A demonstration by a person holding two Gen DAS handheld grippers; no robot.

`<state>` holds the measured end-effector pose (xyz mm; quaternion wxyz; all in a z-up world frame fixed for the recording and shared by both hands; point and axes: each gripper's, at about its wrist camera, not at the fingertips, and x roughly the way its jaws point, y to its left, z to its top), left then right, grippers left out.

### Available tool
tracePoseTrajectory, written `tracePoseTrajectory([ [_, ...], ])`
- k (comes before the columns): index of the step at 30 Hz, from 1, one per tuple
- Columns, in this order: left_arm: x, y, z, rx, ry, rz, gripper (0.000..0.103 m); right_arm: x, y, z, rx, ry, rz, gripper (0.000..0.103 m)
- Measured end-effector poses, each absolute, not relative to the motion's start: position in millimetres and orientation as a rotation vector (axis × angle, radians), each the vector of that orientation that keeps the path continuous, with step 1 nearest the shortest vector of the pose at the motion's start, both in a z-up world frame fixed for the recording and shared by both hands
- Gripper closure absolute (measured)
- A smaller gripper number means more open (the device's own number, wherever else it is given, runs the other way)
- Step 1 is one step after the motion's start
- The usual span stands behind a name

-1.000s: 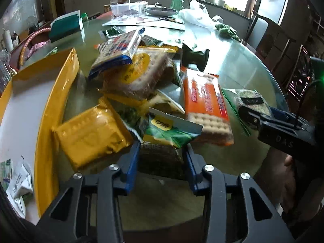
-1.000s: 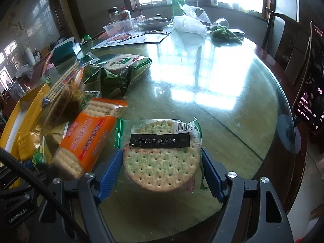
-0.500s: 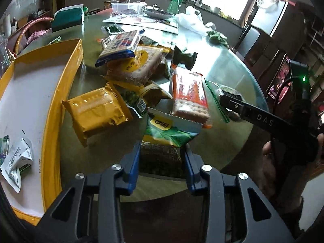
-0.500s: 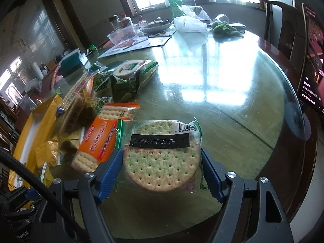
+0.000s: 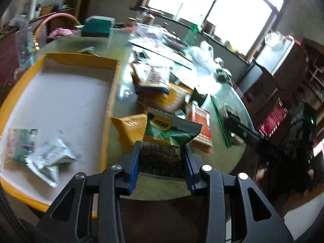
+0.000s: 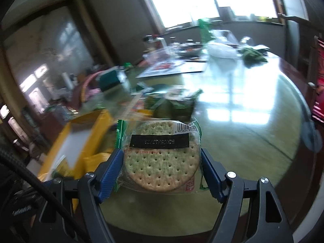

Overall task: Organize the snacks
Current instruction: 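Grasp the yellow-green packet with the left tool while the right tool carries the cracker pack to the tray, then open both tools over the yellow tray to drop the round cracker pack and yellow-green packet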

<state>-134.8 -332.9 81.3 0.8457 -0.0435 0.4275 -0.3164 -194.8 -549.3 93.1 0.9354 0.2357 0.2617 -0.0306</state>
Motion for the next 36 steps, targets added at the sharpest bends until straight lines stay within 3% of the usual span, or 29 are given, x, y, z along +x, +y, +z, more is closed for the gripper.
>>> tracePoseTrajectory([
  [23,-95,-212,76,-0.225,0.846,-0.331,0.063,-113,-420,102,0.352,0.646,0.285,0.028],
  [26,-93,-206,76,-0.233,0.847,-0.322,0.063,-112,-414,103,0.339,0.656,0.305,0.047],
  [36,-84,-205,61,-0.224,0.882,-0.3,0.063,-93,-397,90,0.326,0.711,0.332,0.048],
])
